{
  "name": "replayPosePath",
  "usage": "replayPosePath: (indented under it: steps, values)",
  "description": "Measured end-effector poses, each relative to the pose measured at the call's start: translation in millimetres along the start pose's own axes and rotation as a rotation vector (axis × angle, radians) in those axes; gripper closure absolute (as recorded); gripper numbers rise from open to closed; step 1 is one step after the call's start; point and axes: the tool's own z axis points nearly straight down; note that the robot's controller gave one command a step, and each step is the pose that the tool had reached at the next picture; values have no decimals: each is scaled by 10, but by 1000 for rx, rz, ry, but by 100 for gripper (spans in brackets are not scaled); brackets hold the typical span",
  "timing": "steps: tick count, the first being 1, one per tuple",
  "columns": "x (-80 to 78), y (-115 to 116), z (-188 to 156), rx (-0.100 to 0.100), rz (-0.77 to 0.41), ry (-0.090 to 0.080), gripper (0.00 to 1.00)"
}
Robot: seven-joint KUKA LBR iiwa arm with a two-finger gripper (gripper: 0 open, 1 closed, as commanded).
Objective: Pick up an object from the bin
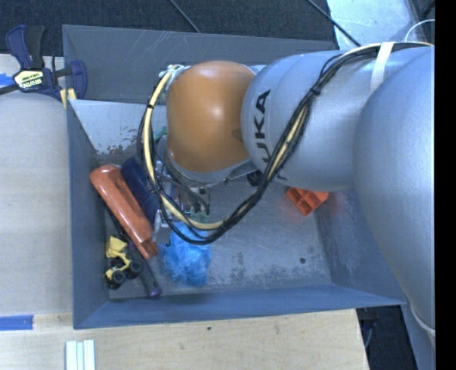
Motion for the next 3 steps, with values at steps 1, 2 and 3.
replayPosePath:
  steps: [1, 2, 3]
  values:
    - [220, 283, 932, -1, 254, -11, 0]
    - [280, 420, 254, -2, 366, -6, 0]
    - [-8, 82, 690, 0, 468, -11, 0]
